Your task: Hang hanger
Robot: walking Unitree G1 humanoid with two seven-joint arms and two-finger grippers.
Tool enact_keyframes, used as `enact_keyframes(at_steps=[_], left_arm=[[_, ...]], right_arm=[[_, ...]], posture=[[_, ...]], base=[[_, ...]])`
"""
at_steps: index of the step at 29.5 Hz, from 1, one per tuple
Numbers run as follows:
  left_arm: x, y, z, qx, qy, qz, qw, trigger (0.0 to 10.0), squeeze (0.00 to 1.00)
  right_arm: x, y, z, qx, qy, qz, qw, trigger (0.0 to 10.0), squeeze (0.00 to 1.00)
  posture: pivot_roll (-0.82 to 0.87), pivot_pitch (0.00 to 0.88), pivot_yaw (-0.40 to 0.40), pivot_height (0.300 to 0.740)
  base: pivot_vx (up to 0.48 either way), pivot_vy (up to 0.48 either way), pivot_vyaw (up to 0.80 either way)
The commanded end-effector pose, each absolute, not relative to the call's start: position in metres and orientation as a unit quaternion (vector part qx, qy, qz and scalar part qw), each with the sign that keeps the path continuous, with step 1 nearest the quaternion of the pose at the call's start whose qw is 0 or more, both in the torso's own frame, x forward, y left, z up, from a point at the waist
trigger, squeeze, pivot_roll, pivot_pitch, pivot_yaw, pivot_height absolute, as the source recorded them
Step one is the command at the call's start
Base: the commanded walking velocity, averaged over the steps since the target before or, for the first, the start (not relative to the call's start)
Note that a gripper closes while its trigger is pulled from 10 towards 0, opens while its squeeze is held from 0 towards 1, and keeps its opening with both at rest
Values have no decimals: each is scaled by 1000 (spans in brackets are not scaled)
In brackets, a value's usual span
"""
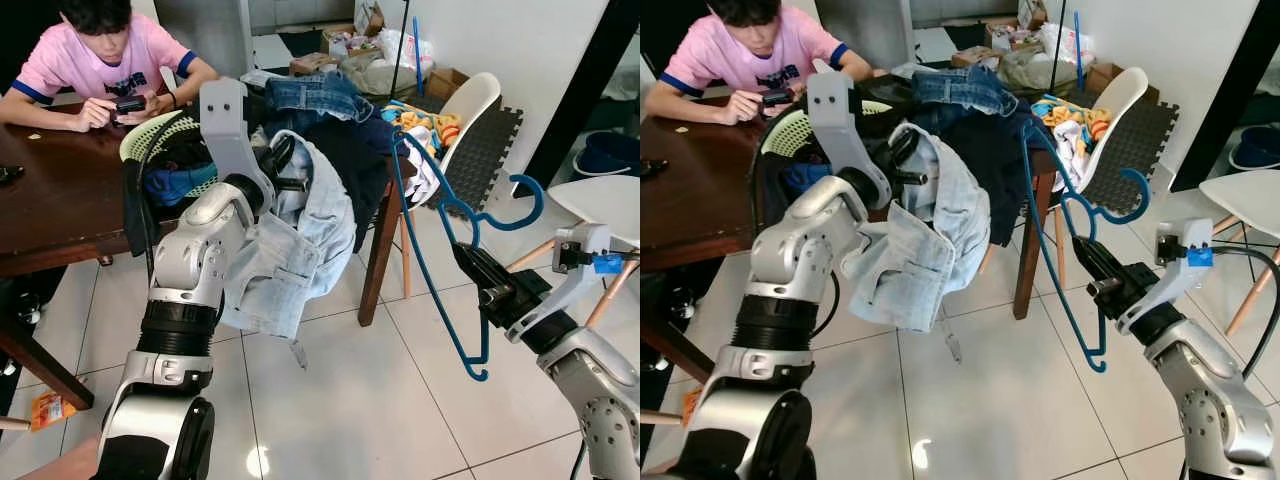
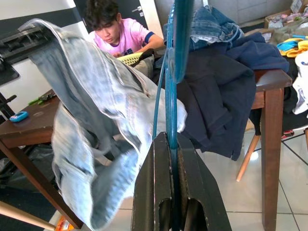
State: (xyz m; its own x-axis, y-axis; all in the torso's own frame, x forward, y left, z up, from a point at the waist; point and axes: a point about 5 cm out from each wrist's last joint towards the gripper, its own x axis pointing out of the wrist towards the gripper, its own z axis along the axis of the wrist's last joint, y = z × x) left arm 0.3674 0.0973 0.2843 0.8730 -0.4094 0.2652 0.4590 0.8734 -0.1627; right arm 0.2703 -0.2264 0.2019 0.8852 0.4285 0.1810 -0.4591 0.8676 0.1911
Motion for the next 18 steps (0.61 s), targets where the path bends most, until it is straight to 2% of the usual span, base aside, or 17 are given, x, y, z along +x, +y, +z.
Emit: enact_keyframes(at_steps=[1,4,7,11,16,18], left_arm=[[360,89,287,-120,-134,-263,948,10000,0],[359,88,287,-121,-139,-276,943,10000,0],[358,89,287,-121,-147,-283,940,10000,0],[358,91,288,-122,-153,-281,940,10000,0],[354,94,296,-106,-184,-313,926,10000,0],[349,95,301,-102,-206,-348,909,10000,0]], right_arm=[[265,-224,209,110,-73,253,958,10000,0],[261,-221,211,109,-72,276,952,10000,0],[251,-216,217,100,-68,327,937,10000,0],[245,-217,221,91,-63,347,931,10000,0],[233,-236,231,51,-54,353,933,10000,0],[223,-253,240,31,-48,357,932,10000,0]], posture=[[-42,111,18,740],[-43,111,19,740],[-43,113,18,740],[-43,113,18,740],[-50,118,19,740],[-53,119,16,740]], base=[[0,0,0],[0,0,0],[0,-437,0],[0,-445,0],[0,0,0],[0,0,0]])
